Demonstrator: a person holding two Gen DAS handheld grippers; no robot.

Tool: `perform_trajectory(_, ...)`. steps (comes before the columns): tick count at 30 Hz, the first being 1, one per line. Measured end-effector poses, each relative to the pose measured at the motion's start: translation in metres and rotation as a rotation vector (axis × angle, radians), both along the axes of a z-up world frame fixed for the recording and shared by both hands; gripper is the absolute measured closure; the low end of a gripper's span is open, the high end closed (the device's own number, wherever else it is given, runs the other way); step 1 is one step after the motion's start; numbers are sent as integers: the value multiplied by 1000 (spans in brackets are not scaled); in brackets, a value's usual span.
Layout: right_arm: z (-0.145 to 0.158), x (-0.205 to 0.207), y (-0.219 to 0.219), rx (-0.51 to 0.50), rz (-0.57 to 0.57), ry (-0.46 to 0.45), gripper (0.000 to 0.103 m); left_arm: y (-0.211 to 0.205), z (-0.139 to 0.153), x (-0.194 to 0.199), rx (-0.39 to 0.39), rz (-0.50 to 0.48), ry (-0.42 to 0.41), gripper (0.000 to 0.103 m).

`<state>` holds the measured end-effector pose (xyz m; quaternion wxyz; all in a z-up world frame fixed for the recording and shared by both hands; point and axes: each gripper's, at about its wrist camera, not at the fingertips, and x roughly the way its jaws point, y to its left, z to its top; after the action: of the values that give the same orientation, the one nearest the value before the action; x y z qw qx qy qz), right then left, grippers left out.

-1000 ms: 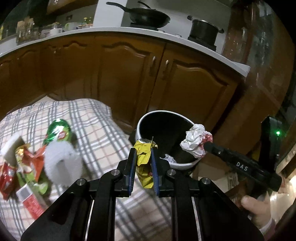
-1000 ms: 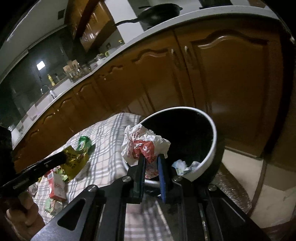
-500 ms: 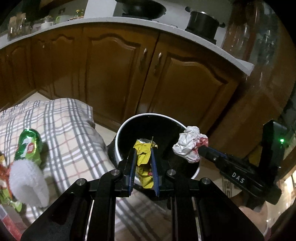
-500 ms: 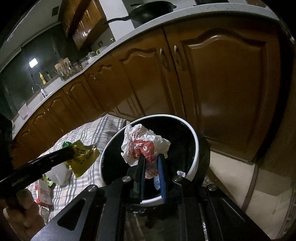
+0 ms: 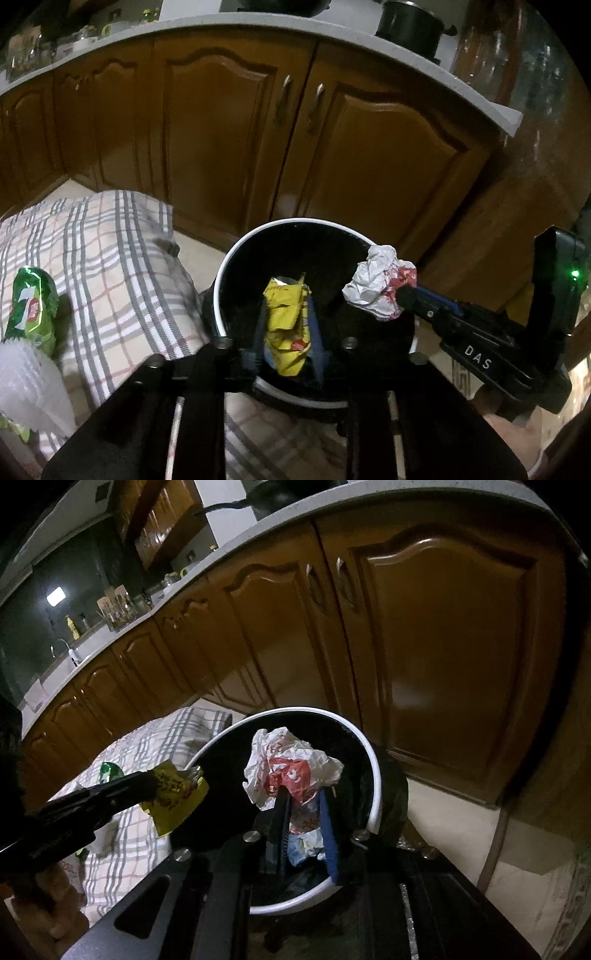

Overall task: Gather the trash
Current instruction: 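Move both items over the black bin and release them inside, then grasp red snack bag with left tool while right tool grasps white foam net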

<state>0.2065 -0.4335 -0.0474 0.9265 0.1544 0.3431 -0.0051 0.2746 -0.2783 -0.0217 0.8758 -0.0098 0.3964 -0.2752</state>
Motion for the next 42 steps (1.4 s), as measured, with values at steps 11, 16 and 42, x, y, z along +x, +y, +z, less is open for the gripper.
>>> perform_trajectory(11, 1, -9, -3, 48, -13, -23, 49, 17, 4, -6, -40, 13, 5, 48)
perform_trajectory(16, 9, -22, 6, 60, -10, -54, 36, 31, 3, -18, -62, 13, 15, 46)
perform_trajectory(42, 12, -46, 106, 121, 166, -73, 20, 183, 15, -92, -97, 219, -33, 41)
